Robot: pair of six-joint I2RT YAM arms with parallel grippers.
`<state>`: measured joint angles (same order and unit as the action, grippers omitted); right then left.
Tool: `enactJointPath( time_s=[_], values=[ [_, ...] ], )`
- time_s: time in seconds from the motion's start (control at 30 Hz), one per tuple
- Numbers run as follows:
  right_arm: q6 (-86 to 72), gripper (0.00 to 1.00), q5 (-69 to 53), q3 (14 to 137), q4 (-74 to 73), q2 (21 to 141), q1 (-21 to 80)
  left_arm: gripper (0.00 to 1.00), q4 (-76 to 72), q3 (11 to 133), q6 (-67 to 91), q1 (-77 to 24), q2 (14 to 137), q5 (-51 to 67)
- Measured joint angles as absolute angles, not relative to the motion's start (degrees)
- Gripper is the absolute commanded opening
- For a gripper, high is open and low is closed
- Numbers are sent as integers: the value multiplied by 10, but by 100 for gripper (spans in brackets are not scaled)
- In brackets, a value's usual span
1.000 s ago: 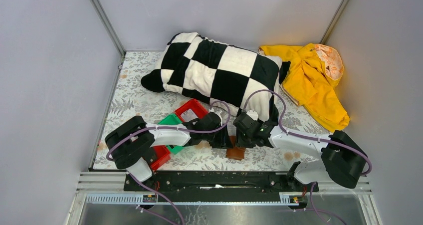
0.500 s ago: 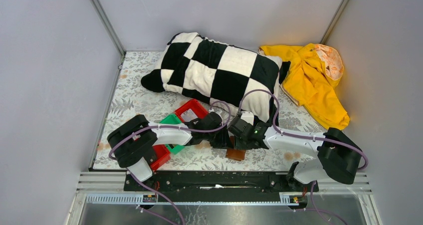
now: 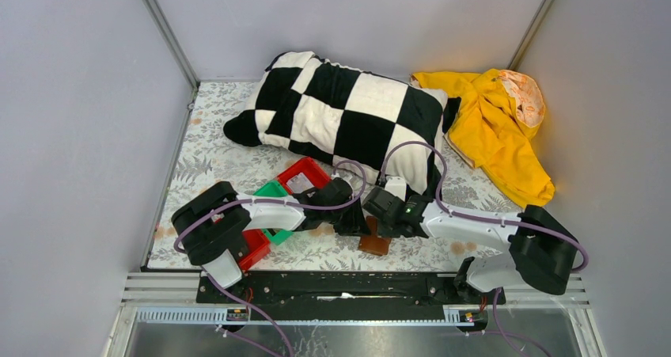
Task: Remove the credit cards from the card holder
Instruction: Open the card holder at the center of the board.
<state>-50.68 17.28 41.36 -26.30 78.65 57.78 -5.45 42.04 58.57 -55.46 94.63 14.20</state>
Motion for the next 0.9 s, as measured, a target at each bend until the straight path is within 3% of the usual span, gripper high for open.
enactJointPath(
  time_s=[0.57, 0.73, 0.9],
  values=[
    [-544, 0, 208, 363, -342, 660, 580, 35, -25, 438, 577, -557, 947, 132],
    [-580, 29, 216, 304, -361, 604, 580, 40, 15, 458, 550, -558, 945, 113],
    [-600, 38, 216, 274, -381, 565, 580, 50, 66, 478, 521, -558, 923, 100]
  ],
)
